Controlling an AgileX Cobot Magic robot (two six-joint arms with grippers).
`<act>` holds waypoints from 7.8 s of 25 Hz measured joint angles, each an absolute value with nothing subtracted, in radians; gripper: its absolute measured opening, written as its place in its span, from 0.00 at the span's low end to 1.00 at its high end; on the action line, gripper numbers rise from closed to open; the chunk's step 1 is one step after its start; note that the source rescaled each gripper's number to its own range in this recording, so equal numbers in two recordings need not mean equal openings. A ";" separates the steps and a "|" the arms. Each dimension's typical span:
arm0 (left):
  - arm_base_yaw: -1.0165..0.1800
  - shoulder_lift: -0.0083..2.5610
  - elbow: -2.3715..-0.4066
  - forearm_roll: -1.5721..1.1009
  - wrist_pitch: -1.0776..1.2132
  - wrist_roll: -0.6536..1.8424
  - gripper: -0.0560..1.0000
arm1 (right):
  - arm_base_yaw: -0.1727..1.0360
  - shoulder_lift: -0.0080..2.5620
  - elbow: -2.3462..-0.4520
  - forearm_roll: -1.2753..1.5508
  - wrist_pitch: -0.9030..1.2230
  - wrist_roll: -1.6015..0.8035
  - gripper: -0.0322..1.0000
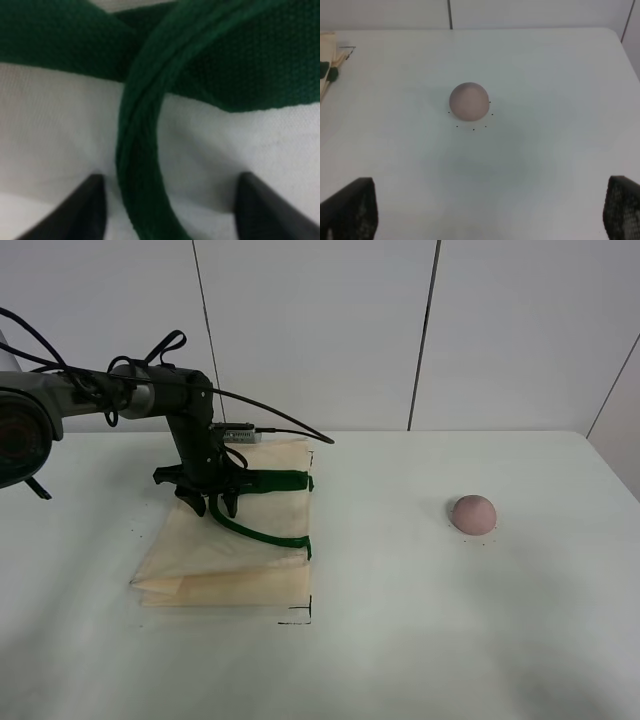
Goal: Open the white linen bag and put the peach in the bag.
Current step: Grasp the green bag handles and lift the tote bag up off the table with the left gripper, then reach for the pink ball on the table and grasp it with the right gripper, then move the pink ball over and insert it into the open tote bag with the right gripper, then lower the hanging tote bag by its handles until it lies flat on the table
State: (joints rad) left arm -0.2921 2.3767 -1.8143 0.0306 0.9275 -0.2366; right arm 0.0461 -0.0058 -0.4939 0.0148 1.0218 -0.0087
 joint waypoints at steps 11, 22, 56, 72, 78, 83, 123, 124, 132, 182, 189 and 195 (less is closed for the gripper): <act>-0.292 2.375 -1.835 0.077 0.959 -0.275 0.05 | 0.046 -0.006 -0.494 0.015 1.022 -0.009 1.00; -0.292 2.264 -2.127 0.071 1.190 -0.269 0.05 | 0.046 -0.006 -0.494 0.015 1.022 -0.009 1.00; -0.292 1.947 -2.192 -0.080 1.192 -0.158 0.05 | 0.046 1.386 -1.079 0.024 0.835 -0.019 1.00; -0.292 1.946 -2.191 -0.081 1.192 -0.156 0.05 | 0.073 2.019 -1.318 0.044 0.700 -0.093 1.00; -0.292 1.946 -2.191 -0.081 1.192 -0.156 0.05 | 0.111 2.053 -1.320 0.050 0.642 -0.105 1.00; -0.292 1.946 -2.191 -0.081 1.192 -0.156 0.05 | 0.111 2.103 -1.321 0.048 0.608 -0.104 1.00; -0.292 1.918 -2.181 -0.081 1.192 -0.145 0.05 | 0.496 2.176 -1.797 0.654 0.717 -0.570 0.03; -0.292 1.918 -2.181 -0.081 1.192 -0.145 0.05 | 0.495 2.197 -1.797 0.672 0.707 -0.582 0.03; -0.292 1.918 -2.181 -0.081 1.192 -0.145 0.05 | 0.495 2.296 -1.797 0.965 0.692 -0.825 0.03; -0.292 1.918 -2.181 -0.083 1.193 -0.145 0.05 | 0.191 2.174 -1.844 0.068 1.095 -0.030 1.00; -0.292 1.918 -2.181 -0.083 1.193 -0.145 0.05 | 0.015 2.174 -1.844 0.055 1.187 -0.030 1.00; -0.292 1.918 -2.181 -0.083 1.193 -0.145 0.05 | 0.004 2.171 -1.844 0.059 1.215 -0.033 1.00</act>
